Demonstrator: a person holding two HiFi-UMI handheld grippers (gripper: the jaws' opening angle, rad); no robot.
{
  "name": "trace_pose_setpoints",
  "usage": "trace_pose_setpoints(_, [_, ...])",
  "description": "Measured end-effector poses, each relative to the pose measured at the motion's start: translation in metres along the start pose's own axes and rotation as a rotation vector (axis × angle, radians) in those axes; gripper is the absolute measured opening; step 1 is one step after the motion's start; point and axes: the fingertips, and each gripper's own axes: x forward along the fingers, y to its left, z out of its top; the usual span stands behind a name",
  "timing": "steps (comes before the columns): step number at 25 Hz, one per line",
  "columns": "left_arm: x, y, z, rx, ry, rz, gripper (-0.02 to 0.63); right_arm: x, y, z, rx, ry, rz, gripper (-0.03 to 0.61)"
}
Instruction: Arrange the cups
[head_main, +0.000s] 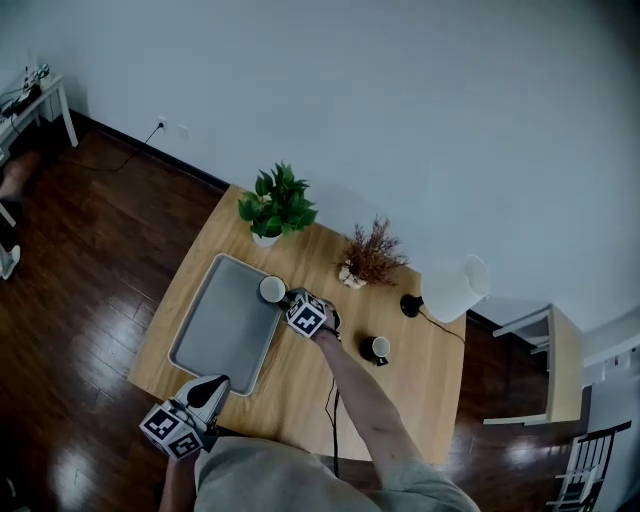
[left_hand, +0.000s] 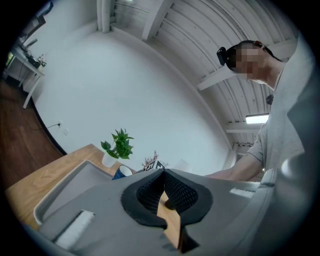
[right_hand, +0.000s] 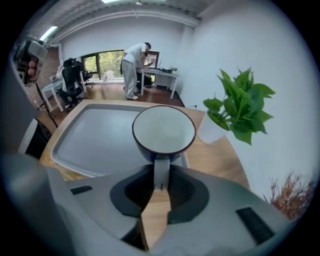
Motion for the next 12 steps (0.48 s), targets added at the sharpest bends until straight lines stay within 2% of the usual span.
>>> trace_pose_setpoints(5, [-0.02, 0.016, 0.009, -0.004, -0.024, 0.071, -0.006, 0.027, -0.001, -0.002, -0.109, 0.049, 0.05, 0.071])
trace_pose_setpoints(8, [-0.022, 0.019, 0.012, -0.003, -0.019, 0.079, -0.006, 0.031, -0.005, -0.001, -0.071, 0.026, 0.077, 0.074])
trace_pose_setpoints(11, [-0.014, 0.016, 0.012, 0.0, -0.005, 0.063, -0.006, 0.029, -0.015, -0.007, -0.047, 0.045, 0.019, 0.091])
trace_pose_setpoints(12, [-0.011, 0.014, 0.011, 0.001, 0.001, 0.054, -0.006, 0.027, -0.015, -0.01, -0.038, 0.055, 0.001, 0.146])
